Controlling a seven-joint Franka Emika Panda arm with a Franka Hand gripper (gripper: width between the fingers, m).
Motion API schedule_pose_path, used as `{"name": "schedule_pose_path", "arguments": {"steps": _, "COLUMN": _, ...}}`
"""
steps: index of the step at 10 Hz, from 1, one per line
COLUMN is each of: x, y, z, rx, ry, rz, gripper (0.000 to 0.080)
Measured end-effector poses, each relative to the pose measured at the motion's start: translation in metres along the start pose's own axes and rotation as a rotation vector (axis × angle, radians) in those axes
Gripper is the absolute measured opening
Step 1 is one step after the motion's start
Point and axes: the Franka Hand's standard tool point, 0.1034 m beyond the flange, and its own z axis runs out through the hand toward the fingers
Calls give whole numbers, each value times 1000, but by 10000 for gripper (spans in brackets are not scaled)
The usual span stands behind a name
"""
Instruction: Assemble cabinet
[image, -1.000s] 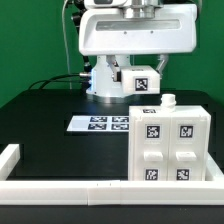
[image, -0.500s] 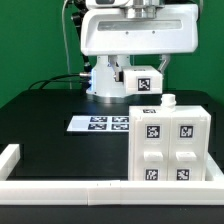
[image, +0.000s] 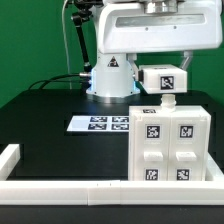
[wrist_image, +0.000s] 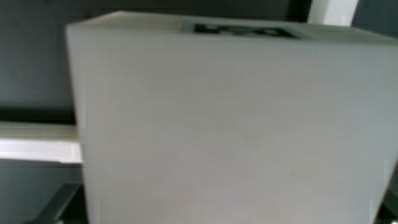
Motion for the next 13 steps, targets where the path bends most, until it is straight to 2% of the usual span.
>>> {"name": "schedule_pose_path", "arguments": {"steps": 1, "x": 5, "y": 1, "z": 6, "rx": 4, "ry": 9, "rz": -54, "gripper": 563}}
{"name": "schedule_pose_path", "arguments": {"steps": 5, "x": 4, "y": 0, "z": 6, "rx": 4, "ry": 6, "rz": -52, "gripper": 563}}
{"name": "schedule_pose_path", "arguments": {"steps": 8, "x": 17, "y": -2, "z": 6, "rx": 10, "ry": -35, "rz": -57, "gripper": 563}}
{"name": "schedule_pose_path", "arguments": {"steps": 10, "x": 23, "y": -1, "z": 13, "rx": 14, "ry": -45, "rz": -56, "gripper": 563}}
{"name": "schedule_pose_path", "arguments": {"steps": 13, "x": 18, "y": -2, "z": 22, "rx": 15, "ry": -43, "rz": -60, "gripper": 563}}
